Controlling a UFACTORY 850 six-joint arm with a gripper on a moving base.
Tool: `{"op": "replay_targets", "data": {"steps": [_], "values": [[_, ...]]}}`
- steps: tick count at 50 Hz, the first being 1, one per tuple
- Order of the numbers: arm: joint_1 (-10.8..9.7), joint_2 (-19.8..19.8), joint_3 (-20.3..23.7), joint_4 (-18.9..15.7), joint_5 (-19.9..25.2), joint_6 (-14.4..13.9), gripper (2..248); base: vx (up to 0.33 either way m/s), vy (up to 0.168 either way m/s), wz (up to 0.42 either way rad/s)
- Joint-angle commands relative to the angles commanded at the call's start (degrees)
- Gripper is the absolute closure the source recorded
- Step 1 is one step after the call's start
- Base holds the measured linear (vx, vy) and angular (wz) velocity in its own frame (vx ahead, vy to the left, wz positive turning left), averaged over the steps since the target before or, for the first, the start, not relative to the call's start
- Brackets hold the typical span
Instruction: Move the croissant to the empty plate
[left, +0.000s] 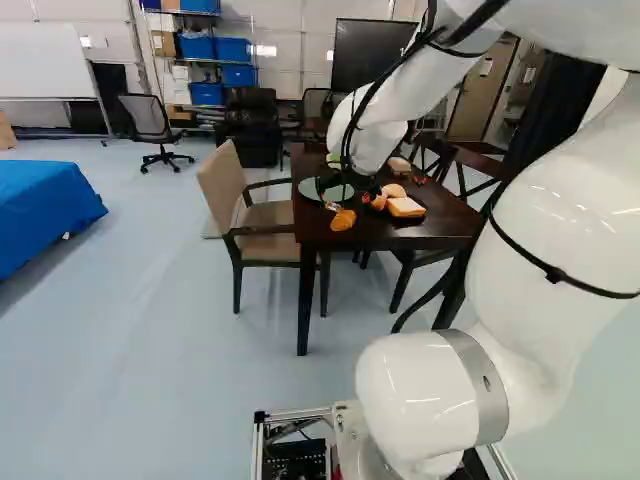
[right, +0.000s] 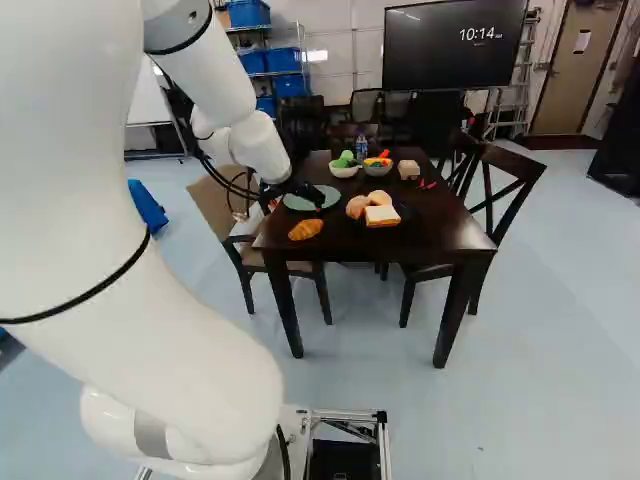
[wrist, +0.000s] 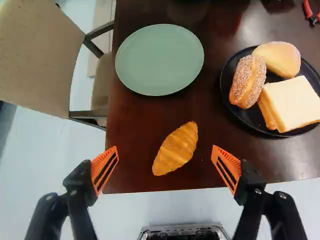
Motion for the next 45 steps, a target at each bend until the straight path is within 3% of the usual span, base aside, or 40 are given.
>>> {"op": "replay_targets", "data": {"steps": [21, 45], "values": [[0.58, -2.74, -6.03, -1.75, -6.92, 12.47, 3, 0.0, 0.0, 0.0], [0.46, -1.7, -8.65, -11.43, -14.87, 26.92, 3, 0.0, 0.0, 0.0]]}}
